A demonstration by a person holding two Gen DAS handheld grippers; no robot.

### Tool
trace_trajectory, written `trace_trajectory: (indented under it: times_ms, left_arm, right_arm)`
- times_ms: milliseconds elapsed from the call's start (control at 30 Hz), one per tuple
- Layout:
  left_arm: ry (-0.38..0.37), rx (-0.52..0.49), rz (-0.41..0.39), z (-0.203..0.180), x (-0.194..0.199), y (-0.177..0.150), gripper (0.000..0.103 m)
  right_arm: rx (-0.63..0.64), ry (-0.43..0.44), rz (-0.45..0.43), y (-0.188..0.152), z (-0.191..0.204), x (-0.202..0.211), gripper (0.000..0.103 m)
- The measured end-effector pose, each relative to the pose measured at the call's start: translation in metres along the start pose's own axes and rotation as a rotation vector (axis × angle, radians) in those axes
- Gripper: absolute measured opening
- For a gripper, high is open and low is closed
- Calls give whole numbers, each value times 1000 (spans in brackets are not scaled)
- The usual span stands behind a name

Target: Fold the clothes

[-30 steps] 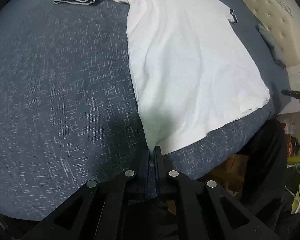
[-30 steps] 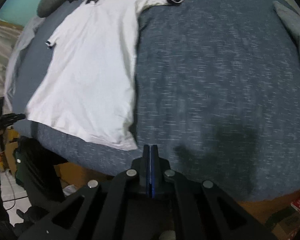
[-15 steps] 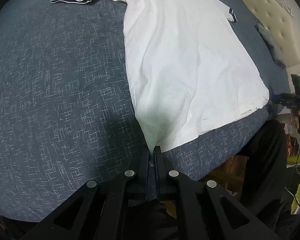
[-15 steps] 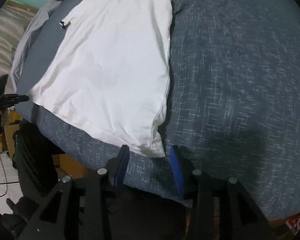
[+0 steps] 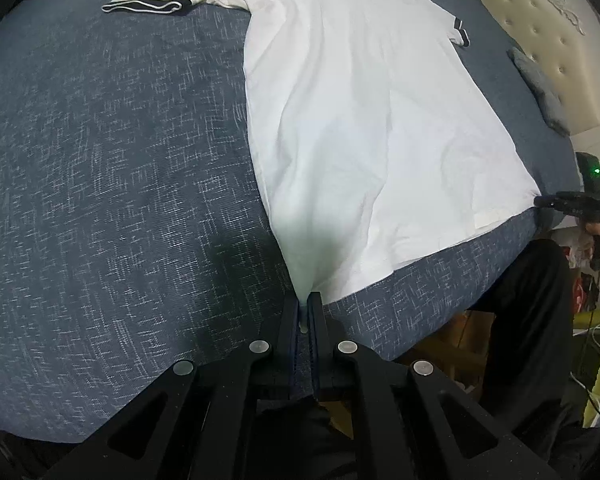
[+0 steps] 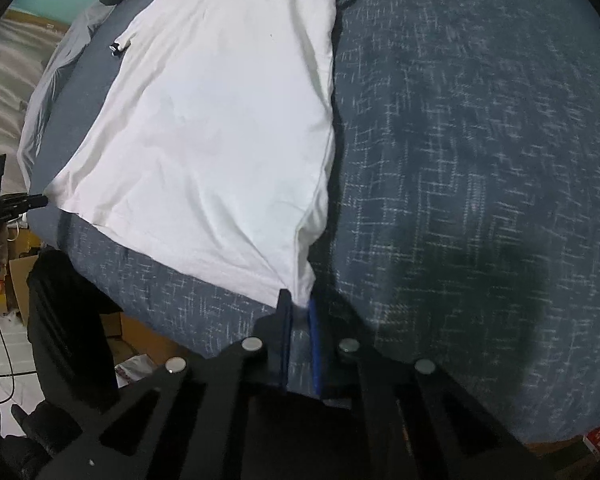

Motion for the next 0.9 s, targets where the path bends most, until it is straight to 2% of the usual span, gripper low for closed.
trace_trajectory:
  times_ms: [167, 333, 467, 900]
  left_arm:
    - [1, -18, -23, -10, 17, -1, 5]
    - [6, -34, -28, -28, 18, -8, 5]
    - [10, -35, -16, -27, 12, -7, 5]
    - [35, 51, 63, 20, -54, 10, 5]
  right_arm:
    - [-41, 24, -27, -1, -10, 36, 7]
    - [-63, 105, -57, -7, -12, 79, 7]
    - [-77, 129, -58, -12, -12, 88, 7]
    - [-122, 23, -13, 14, -26, -2, 7]
Point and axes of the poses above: each gripper's, at about its wrist camera, not at the fingertips, and x roughly against the way its jaws point, z to its left, y to its top, the point moved 3 cm from there along -x, roughly the way its jaws point, and after that the axes turned 15 degrees about -y, right-handed, at the moved point
